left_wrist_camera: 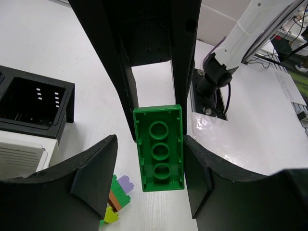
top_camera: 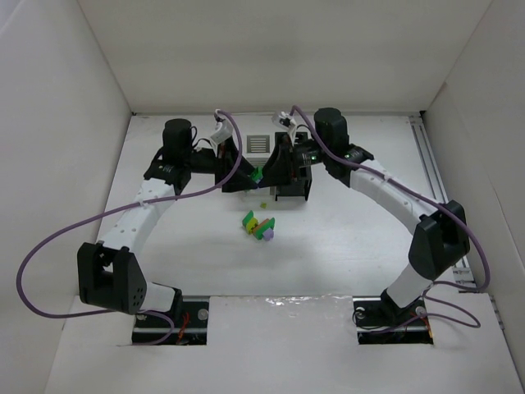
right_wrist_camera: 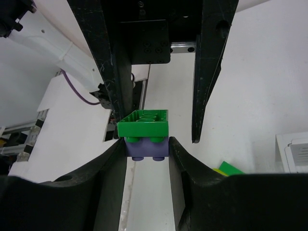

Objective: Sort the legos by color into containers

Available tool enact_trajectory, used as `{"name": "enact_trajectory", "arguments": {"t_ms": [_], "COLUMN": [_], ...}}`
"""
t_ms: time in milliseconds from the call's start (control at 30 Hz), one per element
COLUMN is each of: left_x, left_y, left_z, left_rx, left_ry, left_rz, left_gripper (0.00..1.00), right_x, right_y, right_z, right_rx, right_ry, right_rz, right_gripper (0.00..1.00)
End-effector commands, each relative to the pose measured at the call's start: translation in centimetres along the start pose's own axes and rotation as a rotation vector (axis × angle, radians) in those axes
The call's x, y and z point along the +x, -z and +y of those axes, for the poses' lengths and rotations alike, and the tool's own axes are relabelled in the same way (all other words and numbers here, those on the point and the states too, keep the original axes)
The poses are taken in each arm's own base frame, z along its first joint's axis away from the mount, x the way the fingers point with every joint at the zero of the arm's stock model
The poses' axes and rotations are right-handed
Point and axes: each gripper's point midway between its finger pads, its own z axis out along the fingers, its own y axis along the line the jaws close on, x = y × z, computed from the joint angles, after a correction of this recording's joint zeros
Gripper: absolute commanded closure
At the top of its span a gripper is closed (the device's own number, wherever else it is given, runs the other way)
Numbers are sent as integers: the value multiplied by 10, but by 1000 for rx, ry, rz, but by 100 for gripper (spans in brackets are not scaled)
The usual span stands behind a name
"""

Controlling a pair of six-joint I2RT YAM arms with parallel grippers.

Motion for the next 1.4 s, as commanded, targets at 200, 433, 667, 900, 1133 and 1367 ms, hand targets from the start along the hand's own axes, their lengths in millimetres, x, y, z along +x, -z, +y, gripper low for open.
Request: {"name": "enact_trajectory", "arguments": {"t_ms": [200, 433, 667, 900, 1133, 1367], "left_x": [-13, -12, -16, -10, -15, -35], "left_y": [6, 8, 8, 8, 14, 25], "left_z": [-16, -15, -11, -3, 4, 0], "left_rx": [52, 44, 24, 7, -24, -53], "left_ry": [-83, -64, -63, -47, -74, -99], "left_rz": [-14, -13, -10, 16, 7, -50], "left_gripper": [48, 48, 68, 86, 100, 100], "right_x": [-7, -2, 2, -7, 3, 30], "right_y": [-1, 4, 5, 3, 11, 32], "right_z": [15, 8, 5, 8, 4, -10], "right_rx": [-15, 31, 42, 59, 94, 160], "right_ry": [95, 105, 116, 143, 129, 120], "right_rz": [-15, 0, 14, 3, 12, 56], "right_gripper": [100, 100, 100, 100, 100, 100]}}
